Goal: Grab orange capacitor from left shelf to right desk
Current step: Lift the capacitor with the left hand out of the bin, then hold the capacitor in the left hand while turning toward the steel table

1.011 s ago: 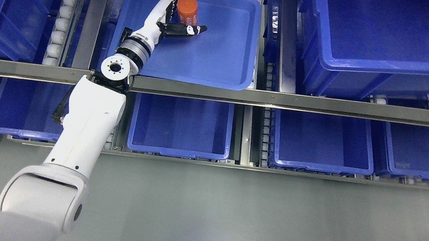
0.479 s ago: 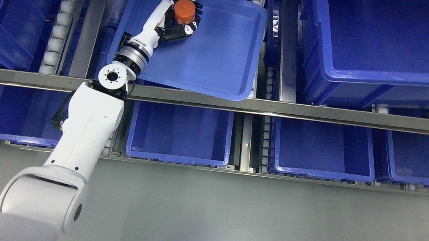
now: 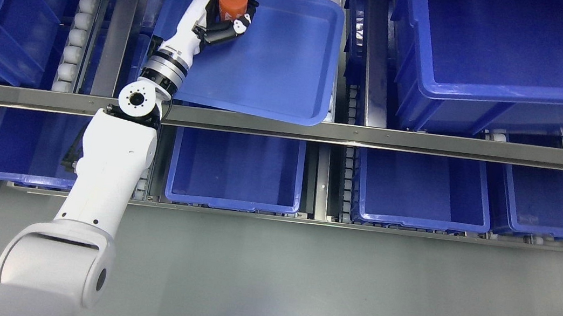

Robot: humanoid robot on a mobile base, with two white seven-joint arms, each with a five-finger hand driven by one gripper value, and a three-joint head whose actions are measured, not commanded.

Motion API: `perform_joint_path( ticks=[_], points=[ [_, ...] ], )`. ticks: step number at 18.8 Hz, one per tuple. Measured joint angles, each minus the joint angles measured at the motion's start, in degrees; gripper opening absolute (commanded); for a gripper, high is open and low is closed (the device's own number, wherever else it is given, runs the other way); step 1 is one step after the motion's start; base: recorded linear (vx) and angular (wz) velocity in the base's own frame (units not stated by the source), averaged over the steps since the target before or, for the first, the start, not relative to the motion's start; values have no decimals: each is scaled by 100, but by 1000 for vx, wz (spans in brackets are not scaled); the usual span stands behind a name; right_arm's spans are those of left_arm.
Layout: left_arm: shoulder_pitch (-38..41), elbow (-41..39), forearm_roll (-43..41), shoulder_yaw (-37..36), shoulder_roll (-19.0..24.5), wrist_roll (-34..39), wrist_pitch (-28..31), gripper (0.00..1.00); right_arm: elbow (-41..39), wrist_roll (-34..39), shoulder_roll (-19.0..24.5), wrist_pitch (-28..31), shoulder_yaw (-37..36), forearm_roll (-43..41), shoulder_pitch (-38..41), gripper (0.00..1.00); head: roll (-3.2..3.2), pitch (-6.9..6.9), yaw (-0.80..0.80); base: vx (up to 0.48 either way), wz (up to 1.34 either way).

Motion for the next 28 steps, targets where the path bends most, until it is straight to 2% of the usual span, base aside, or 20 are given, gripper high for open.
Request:
perform_joint_path(
  ticks=[5, 13, 19, 28],
  points=[
    [120, -726, 312, 104, 0, -15, 15, 1, 0, -22, 0, 0, 0, 0, 0, 100, 0, 0, 0, -35, -5],
    [1003, -2265, 492, 117, -1, -21, 16, 2, 0, -1, 0, 0, 0, 0, 0, 100, 0, 0, 0, -71, -22],
    [1289, -3116, 526, 199, -1, -9, -17, 2, 0, 6, 0, 0, 0, 0, 1, 100, 0, 0, 0, -146, 19],
    [1399, -3719, 541, 204, -1, 2, 66, 2, 0, 12, 0, 0, 0, 0, -2, 100, 0, 0, 0, -19, -61]
  ],
)
